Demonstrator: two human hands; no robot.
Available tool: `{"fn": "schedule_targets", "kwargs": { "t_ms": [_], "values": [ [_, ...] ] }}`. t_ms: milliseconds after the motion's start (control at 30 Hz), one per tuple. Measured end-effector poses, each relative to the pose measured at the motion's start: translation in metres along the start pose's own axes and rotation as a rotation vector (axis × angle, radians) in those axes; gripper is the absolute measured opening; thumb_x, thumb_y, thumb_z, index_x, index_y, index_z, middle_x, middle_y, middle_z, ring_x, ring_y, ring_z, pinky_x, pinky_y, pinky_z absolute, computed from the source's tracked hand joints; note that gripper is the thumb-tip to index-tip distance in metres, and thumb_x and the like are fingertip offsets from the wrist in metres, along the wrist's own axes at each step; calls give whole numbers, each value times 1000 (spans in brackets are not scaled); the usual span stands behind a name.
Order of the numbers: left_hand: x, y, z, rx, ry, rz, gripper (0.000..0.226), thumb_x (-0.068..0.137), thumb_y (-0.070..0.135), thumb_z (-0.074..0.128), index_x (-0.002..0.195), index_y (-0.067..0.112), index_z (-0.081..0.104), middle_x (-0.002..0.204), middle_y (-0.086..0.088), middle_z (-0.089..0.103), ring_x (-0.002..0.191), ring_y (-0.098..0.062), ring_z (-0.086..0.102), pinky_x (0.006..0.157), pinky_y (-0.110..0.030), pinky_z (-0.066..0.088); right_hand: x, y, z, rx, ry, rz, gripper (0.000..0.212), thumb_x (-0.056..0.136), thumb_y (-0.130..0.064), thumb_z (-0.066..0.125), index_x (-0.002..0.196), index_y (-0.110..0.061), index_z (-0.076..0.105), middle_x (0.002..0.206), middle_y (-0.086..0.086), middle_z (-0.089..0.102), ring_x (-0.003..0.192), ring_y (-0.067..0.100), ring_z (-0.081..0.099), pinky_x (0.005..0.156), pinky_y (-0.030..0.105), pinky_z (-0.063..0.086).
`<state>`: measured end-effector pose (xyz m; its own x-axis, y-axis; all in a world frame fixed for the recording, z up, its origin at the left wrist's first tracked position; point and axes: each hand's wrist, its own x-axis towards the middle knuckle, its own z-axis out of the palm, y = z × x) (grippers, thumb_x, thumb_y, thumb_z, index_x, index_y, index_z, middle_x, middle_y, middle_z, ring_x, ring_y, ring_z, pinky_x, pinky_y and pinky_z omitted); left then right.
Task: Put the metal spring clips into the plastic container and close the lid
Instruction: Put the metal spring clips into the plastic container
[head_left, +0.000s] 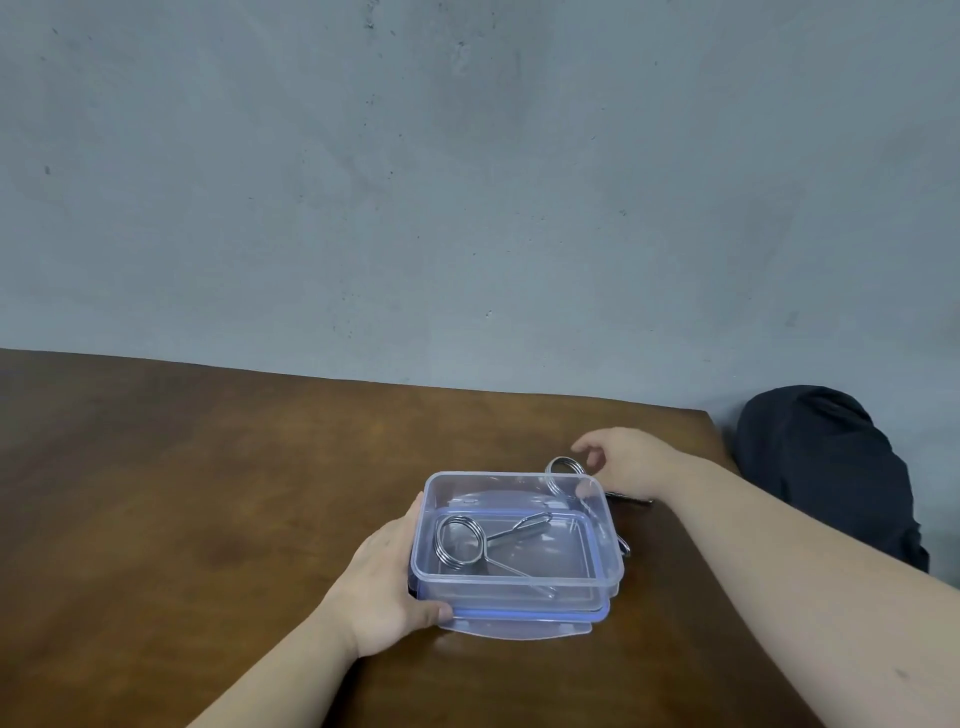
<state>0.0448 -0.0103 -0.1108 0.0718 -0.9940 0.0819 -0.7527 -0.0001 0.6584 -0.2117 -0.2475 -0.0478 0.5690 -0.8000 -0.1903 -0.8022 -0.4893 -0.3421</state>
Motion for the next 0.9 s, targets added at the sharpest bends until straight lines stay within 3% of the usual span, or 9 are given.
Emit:
{"fn": "schedule_targets", "kwargs": {
  "t_ms": [167,333,467,633,733,833,900],
  "values": [
    [-1,0,-2,-12,9,20,115,56,43,81,142,70,9,134,46,40,130,9,32,112,-33,34,5,-1,12,-71,-123,-27,77,80,-37,84,148,-22,50,114,-4,60,101,16,55,83,27,43],
    [-2,0,-2,3,-1,16,110,55,44,81,140,68,15,128,49,38,130,1,35,113,-34,35,8,2,13,-89,-145,-33,68,84,-36,78,145,-23,51,132,0,66,113,21,61,88,27,43],
    [-1,1,-3,2,-2,15,108,55,44,81,144,59,23,129,42,43,128,-2,39,112,-39,37,6,18,14,-115,-138,35,70,71,-45,82,134,-31,57,121,-7,69,104,17,63,91,36,53],
    [-1,4,-4,18,-1,22,100,55,47,79,136,65,23,126,42,43,125,-2,40,111,-36,37,-7,24,-6,125,27,120,49,79,-29,73,127,-28,63,98,-9,68,83,4,62,67,24,46],
    [-2,4,-3,15,4,18,98,55,48,78,134,66,23,126,41,44,124,-2,42,111,-37,38,-19,-9,-34,362,165,5,41,85,-13,67,117,-39,66,75,-17,63,65,-2,58,61,18,41],
    [-3,4,-2,10,2,16,93,55,48,78,129,70,26,125,39,47,122,-3,44,110,-39,39,-37,-59,-48,426,203,-184,48,74,-19,69,103,-57,61,81,-12,59,72,8,59,74,30,49],
    [-4,4,-2,1,7,16,91,54,49,77,125,74,27,124,38,48,121,-3,45,109,-38,39,-51,-88,-43,316,124,-269,54,71,-21,70,109,-58,62,84,-13,63,72,7,61,74,29,53]
  ]
}}
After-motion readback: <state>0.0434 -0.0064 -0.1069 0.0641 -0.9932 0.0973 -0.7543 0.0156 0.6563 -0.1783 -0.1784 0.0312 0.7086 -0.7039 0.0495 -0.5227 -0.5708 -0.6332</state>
